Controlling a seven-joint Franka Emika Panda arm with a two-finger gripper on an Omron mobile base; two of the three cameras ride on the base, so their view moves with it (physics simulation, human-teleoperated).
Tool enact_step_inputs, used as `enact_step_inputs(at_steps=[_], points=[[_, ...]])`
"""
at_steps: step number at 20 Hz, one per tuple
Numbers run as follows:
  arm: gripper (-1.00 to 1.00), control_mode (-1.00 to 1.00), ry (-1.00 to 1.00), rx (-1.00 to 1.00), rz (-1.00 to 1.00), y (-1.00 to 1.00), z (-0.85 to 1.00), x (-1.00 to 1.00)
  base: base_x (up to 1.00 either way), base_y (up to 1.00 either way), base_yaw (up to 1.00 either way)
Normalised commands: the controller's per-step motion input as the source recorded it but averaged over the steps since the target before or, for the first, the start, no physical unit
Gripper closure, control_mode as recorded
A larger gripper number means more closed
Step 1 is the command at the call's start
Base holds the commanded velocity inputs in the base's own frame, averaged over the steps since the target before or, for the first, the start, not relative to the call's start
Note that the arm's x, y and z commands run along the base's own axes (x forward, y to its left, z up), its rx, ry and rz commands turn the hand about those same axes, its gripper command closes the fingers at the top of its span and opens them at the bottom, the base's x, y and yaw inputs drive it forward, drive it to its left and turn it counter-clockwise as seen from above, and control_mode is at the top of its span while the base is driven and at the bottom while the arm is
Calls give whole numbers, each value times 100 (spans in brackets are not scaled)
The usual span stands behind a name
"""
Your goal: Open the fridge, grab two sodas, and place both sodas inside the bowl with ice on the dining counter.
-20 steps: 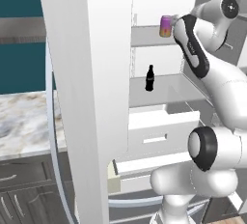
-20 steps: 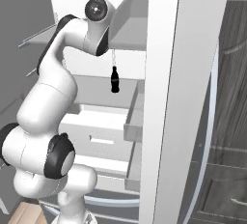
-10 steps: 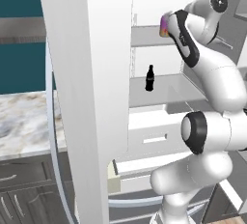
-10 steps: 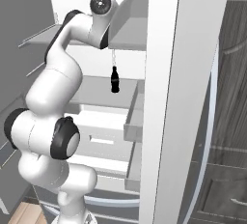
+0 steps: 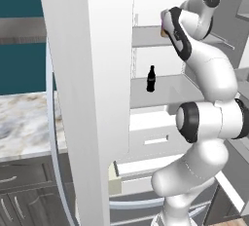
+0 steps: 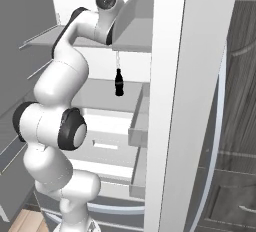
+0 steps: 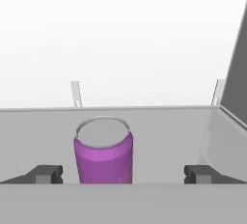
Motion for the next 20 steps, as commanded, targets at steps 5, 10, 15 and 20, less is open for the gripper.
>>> enact_step_inputs(at_steps=[5, 10, 15, 20], points=[[-100, -100, 0, -1, 0, 3, -1, 9, 0, 0, 0], [-100, -100, 0, 0, 0, 0, 0, 0, 0, 0, 0], [-100, -100, 0, 0, -1, 22, -9, 4, 0, 0, 0], [-100, -100, 0, 0, 0, 2, 0, 2, 0, 0, 0]])
